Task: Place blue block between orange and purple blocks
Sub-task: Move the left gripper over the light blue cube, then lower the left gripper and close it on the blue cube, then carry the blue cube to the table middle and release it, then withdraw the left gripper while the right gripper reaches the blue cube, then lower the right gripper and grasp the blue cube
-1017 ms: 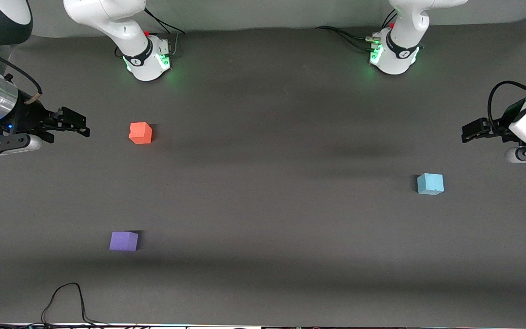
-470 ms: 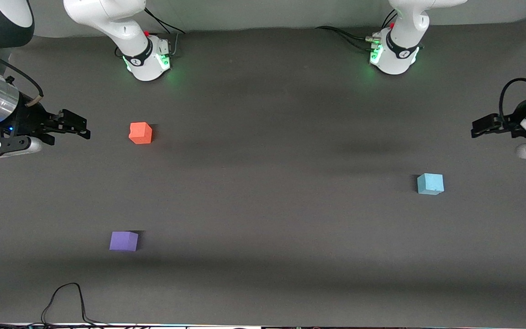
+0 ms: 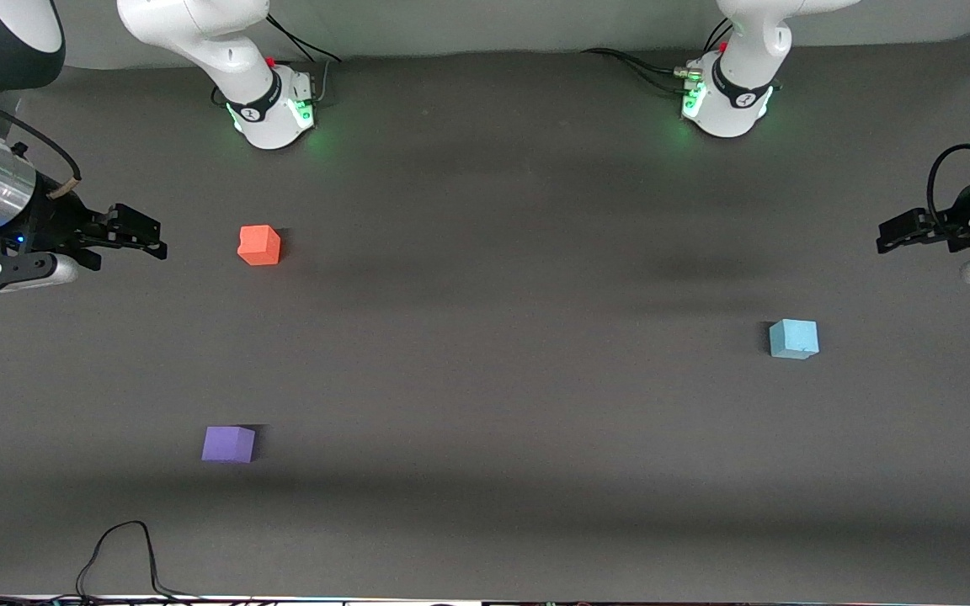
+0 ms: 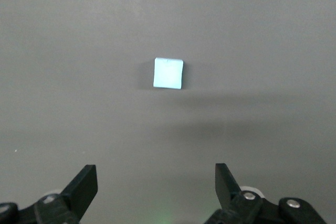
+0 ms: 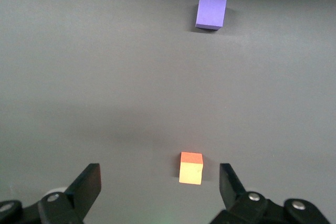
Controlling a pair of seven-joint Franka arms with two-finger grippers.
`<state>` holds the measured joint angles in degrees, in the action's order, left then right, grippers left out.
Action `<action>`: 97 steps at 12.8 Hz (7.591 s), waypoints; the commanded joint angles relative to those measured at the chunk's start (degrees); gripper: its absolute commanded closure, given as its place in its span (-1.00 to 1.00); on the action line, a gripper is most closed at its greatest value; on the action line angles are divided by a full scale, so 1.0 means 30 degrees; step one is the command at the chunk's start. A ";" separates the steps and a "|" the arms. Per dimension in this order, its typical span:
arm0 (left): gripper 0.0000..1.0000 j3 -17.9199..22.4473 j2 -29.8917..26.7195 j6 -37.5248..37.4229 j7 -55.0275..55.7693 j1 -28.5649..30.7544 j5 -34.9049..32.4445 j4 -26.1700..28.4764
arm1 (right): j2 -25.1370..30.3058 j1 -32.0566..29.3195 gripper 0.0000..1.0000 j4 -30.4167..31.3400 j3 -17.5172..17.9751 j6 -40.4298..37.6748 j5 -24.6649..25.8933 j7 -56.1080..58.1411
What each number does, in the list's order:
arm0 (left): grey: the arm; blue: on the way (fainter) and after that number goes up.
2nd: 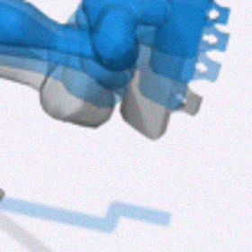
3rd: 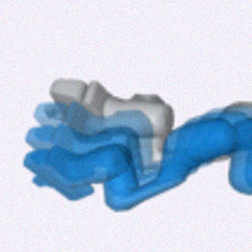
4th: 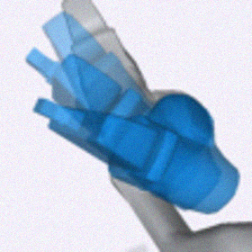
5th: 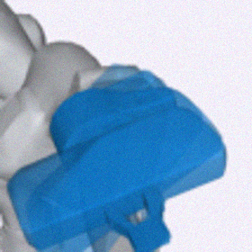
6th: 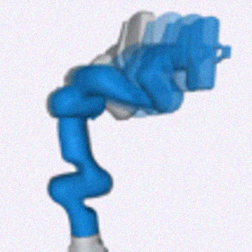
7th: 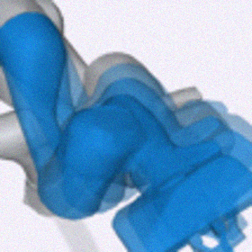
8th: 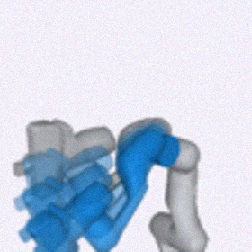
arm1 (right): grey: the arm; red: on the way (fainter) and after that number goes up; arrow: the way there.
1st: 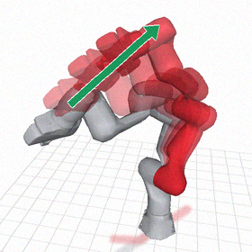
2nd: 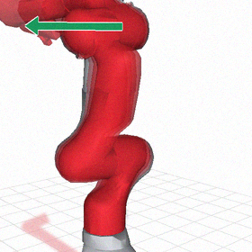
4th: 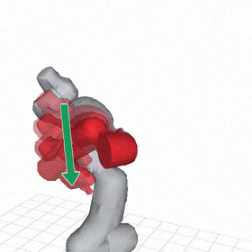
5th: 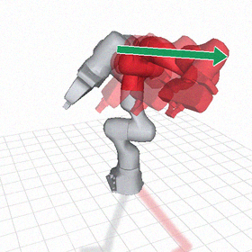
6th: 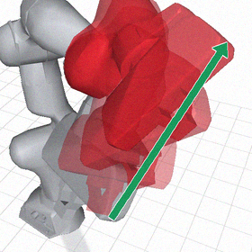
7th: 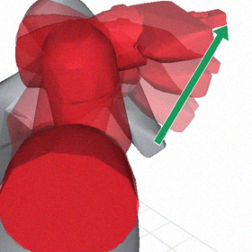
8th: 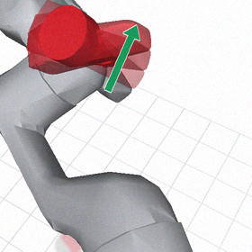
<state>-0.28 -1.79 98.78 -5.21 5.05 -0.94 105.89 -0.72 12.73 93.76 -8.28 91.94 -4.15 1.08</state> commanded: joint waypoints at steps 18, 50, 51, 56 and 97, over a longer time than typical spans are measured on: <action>-1.00 0.0035 0.8038 1.7492 -0.1133 0.0160 -0.0126 0.7387 | 0.0238 -0.0025 -1.00 -0.0081 -0.0025 0.0144 -0.0373 0.0140; 0.30 -0.3305 1.7202 0.4389 2.3916 -1.7384 -0.3524 -1.4731 | -0.0288 -0.0025 -1.00 -0.1752 0.0005 0.0086 -0.0344 0.0111; 0.30 -0.3305 1.7731 0.5296 2.3945 -1.7620 -0.3553 -1.4731 | -0.0347 -0.0025 -1.00 -0.1839 0.0005 0.0173 -0.0344 0.0052; 0.29 -0.3275 1.9405 0.7268 2.3946 -1.7973 -0.3641 -1.4352 | -0.0523 -0.0199 -1.00 -0.2043 -0.0082 0.0525 -0.0314 0.0139; -1.00 -0.0287 0.1389 -0.2955 0.3293 -0.1538 0.0929 -0.4536 | -0.6150 1.2074 -1.00 0.3097 0.0181 1.0116 0.2176 -1.3836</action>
<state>-2.46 3.93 91.08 6.33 1.59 1.94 91.12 -24.28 48.20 92.38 -6.95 114.15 0.83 -42.19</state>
